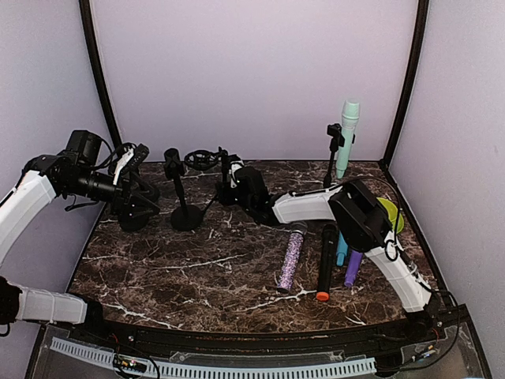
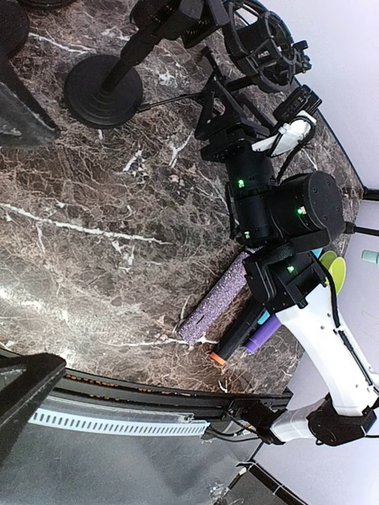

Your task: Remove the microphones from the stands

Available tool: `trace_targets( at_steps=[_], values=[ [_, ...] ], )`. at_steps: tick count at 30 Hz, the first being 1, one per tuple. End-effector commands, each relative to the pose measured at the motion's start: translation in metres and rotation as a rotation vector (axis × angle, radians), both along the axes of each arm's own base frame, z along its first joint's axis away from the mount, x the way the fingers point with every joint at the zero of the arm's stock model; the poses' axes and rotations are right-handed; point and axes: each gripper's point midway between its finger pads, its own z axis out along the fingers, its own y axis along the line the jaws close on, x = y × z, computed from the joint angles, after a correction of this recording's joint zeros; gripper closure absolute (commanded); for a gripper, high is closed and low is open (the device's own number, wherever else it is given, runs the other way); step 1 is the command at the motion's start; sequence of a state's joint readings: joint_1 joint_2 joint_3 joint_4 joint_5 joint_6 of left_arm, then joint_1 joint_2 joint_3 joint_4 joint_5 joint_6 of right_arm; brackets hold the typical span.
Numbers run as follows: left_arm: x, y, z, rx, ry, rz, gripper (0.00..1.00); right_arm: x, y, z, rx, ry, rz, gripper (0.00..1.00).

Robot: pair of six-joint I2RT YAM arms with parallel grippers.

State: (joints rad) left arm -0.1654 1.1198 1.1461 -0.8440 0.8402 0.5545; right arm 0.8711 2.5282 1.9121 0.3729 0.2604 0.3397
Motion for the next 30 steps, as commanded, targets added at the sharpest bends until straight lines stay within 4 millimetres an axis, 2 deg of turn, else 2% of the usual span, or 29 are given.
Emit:
trace_targets(
  at_steps=[1,4,8,10,13,16,17,19,22,24,27,30],
  values=[
    [-0.002,0.001,0.012,-0.008,-0.031,-0.005,0.08,-0.014,-0.002,0.001,-0.033,-0.024,0.011,0.34],
    [-0.004,0.002,0.011,-0.005,-0.030,0.000,0.08,-0.021,-0.010,0.014,-0.059,-0.065,0.000,0.31],
    [-0.007,0.002,0.015,-0.011,-0.038,0.004,0.08,-0.021,-0.010,0.014,-0.076,-0.052,0.012,0.33],
    [-0.008,0.003,0.018,-0.018,-0.042,0.007,0.08,-0.018,-0.008,0.009,-0.091,-0.035,0.009,0.34],
    [-0.011,0.003,0.020,-0.017,-0.049,0.012,0.08,-0.010,-0.008,-0.009,-0.147,0.012,-0.018,0.39],
    [-0.013,0.004,0.022,-0.013,-0.055,0.015,0.08,-0.003,-0.021,-0.024,-0.164,0.092,-0.088,0.44],
    [-0.013,0.005,0.022,-0.011,-0.056,0.014,0.08,-0.007,-0.025,-0.028,-0.151,0.107,-0.092,0.44],
    [-0.013,0.004,0.023,-0.011,-0.057,0.012,0.08,-0.014,-0.035,-0.016,-0.103,0.099,-0.099,0.46],
    [-0.012,0.004,0.021,-0.013,-0.049,0.008,0.08,-0.028,-0.050,-0.011,-0.046,0.110,-0.099,0.47],
    [-0.011,0.003,0.020,-0.016,-0.046,0.006,0.08,-0.035,-0.054,-0.013,-0.004,0.152,-0.092,0.49],
    [-0.012,0.002,0.020,-0.020,-0.044,0.003,0.08,-0.043,-0.055,-0.022,0.040,0.220,-0.078,0.58],
    [-0.011,0.002,0.020,-0.021,-0.046,0.004,0.08,-0.036,-0.057,-0.039,0.047,0.297,-0.100,0.75]
  ],
)
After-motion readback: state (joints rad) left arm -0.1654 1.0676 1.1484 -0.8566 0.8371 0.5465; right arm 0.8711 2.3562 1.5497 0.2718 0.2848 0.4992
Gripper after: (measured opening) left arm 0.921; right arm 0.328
